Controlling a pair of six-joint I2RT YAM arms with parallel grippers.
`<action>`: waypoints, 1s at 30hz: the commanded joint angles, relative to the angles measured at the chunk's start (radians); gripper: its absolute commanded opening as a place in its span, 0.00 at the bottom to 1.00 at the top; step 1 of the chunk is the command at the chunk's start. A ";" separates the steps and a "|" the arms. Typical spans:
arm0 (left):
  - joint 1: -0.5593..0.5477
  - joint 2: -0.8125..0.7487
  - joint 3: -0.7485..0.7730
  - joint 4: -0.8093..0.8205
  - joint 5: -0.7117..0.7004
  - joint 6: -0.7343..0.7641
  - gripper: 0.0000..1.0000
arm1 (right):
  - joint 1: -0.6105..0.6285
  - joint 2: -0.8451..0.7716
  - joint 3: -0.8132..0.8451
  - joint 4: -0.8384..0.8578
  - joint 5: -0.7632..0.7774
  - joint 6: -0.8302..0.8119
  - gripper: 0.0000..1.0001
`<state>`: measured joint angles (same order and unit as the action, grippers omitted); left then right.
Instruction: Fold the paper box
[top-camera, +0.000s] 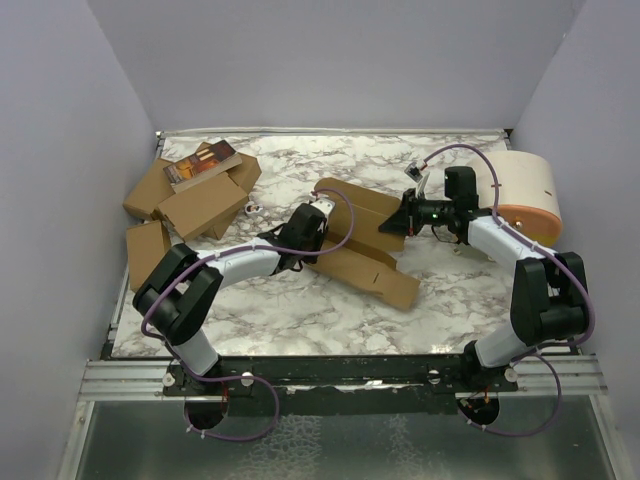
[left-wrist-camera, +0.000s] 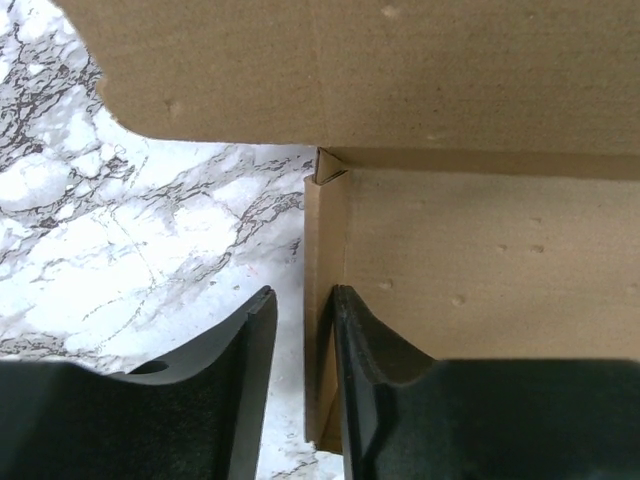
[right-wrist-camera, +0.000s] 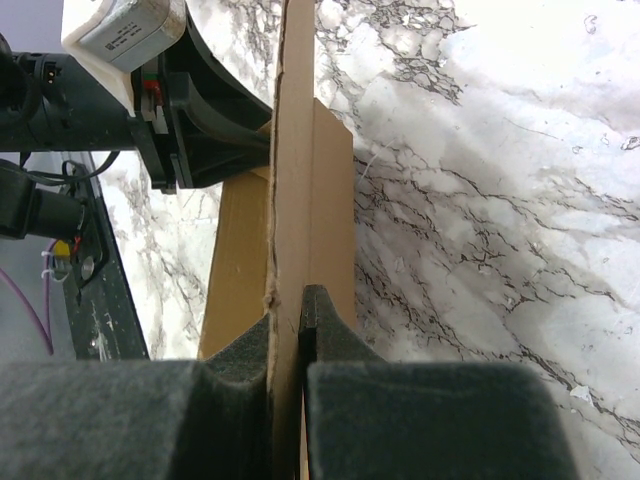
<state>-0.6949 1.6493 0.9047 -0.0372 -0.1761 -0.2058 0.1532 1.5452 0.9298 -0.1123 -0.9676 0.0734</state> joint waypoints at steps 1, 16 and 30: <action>0.003 0.006 0.008 -0.025 -0.005 0.001 0.24 | -0.003 0.009 0.004 -0.001 -0.029 -0.009 0.01; 0.006 -0.056 -0.031 0.017 0.006 -0.018 0.25 | -0.003 0.013 0.007 -0.005 -0.033 -0.016 0.01; 0.071 -0.282 -0.156 0.164 0.183 -0.089 0.54 | -0.004 0.002 0.008 -0.019 -0.059 -0.068 0.01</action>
<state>-0.6540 1.4654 0.7921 0.0246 -0.1036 -0.2581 0.1532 1.5505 0.9298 -0.1158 -0.9825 0.0433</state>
